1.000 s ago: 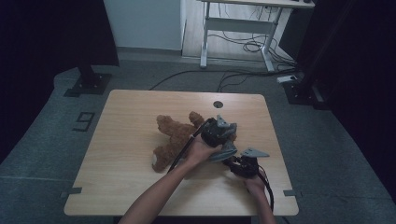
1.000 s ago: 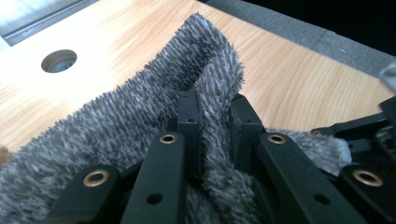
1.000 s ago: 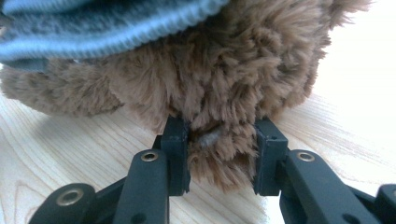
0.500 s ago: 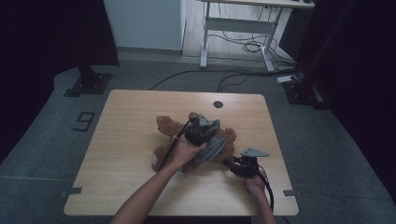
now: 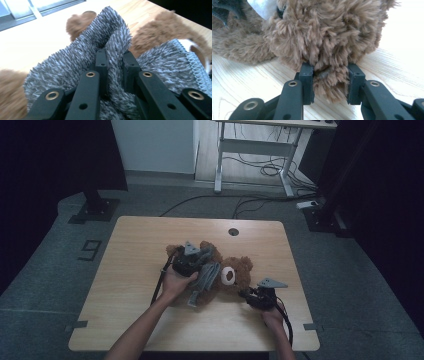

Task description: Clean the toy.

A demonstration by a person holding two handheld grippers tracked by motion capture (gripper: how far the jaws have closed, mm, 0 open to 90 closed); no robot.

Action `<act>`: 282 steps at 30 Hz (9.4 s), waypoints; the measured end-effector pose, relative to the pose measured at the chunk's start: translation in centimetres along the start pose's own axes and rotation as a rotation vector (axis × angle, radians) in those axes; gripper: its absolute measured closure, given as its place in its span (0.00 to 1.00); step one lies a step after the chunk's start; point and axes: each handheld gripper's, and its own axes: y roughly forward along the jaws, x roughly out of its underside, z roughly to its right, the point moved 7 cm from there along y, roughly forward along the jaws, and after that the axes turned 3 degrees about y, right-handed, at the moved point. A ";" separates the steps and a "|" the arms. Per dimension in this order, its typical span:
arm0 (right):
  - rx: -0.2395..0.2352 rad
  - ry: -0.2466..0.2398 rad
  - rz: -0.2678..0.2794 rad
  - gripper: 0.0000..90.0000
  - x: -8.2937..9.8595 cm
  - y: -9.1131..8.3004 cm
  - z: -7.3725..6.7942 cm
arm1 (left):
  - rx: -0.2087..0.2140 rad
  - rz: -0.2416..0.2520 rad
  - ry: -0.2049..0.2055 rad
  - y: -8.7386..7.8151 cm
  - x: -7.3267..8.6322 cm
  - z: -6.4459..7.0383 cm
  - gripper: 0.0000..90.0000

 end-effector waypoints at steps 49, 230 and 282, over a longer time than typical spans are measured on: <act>-0.006 0.008 -0.004 0.73 0.1 -0.1 -0.1 | 0.100 -0.046 0.085 4.3 -5.5 4.9 0.87; 0.019 0.003 -0.044 0.74 0.5 0.0 -0.1 | 0.099 0.051 -0.090 -7.0 -0.6 -4.1 0.86; 0.026 -0.007 0.100 0.13 -9.1 -2.5 -1.5 | 0.083 0.031 -0.070 -1.6 4.3 0.1 0.89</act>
